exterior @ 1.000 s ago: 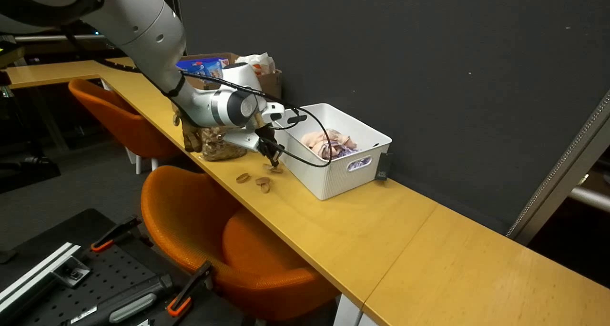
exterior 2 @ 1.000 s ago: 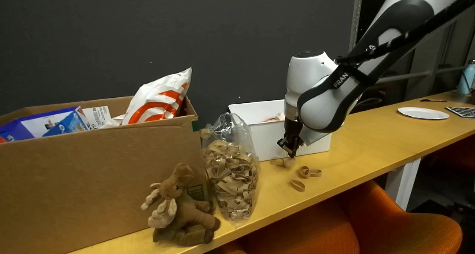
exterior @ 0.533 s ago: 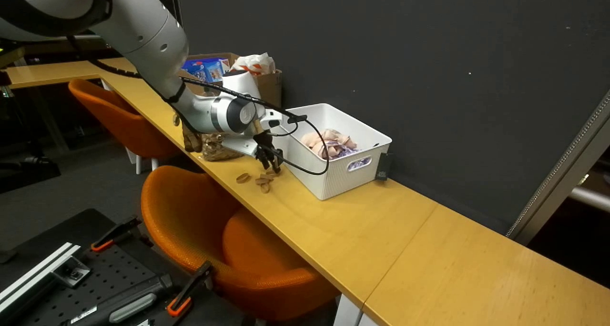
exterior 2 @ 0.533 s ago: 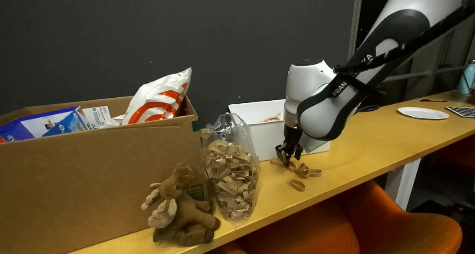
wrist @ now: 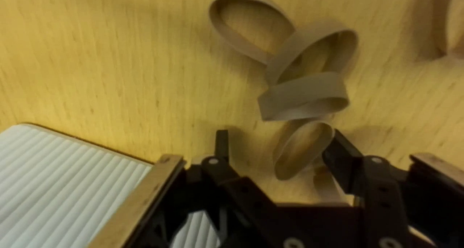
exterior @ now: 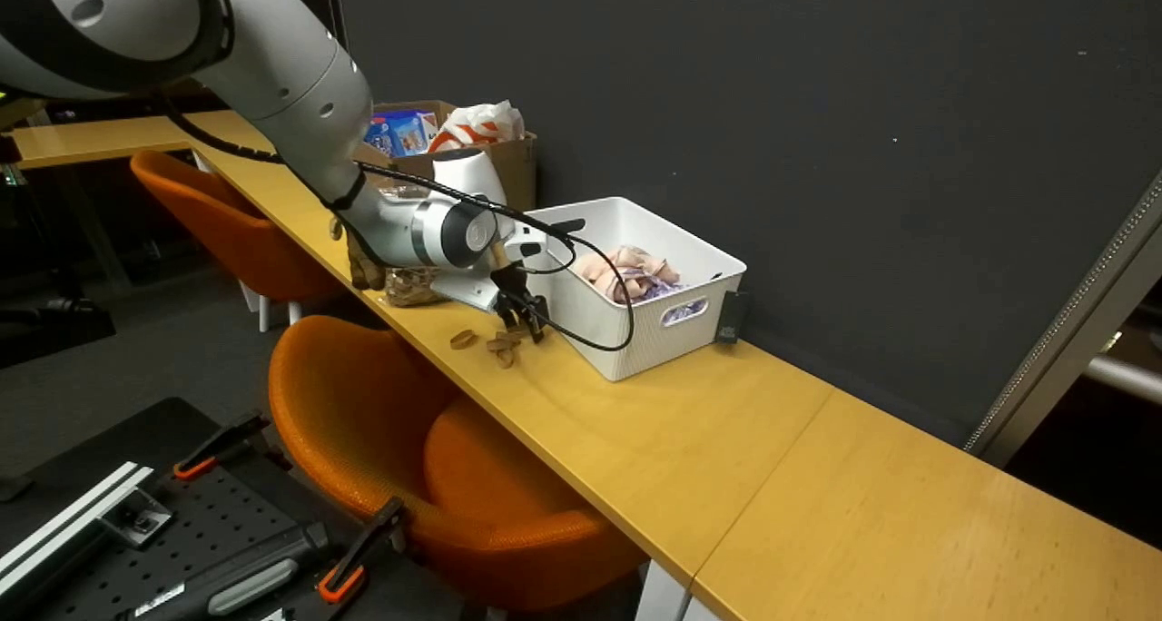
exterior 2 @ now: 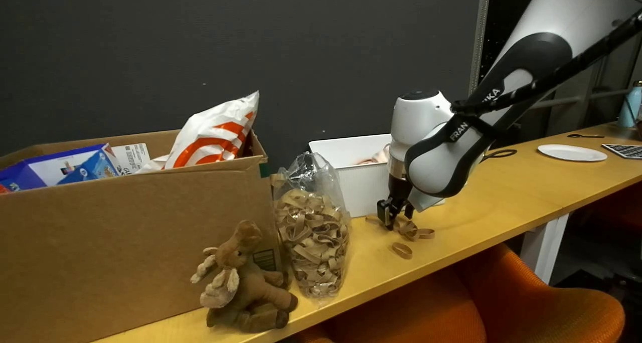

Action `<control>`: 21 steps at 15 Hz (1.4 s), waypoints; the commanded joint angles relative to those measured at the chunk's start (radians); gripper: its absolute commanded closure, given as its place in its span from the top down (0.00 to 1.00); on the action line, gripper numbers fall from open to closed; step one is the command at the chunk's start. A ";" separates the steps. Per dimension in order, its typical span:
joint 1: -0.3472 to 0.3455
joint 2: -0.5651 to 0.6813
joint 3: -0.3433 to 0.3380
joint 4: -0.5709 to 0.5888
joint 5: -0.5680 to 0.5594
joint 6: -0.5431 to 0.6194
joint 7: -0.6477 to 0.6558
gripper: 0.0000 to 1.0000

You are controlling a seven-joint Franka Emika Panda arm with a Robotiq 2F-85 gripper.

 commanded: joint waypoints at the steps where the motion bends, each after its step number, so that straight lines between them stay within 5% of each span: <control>1: -0.014 -0.007 0.018 0.002 0.011 0.017 -0.019 0.37; 6: -0.010 -0.023 0.017 -0.019 0.013 0.031 -0.015 0.01; 21: 0.061 -0.300 -0.048 -0.348 -0.033 0.062 0.037 0.01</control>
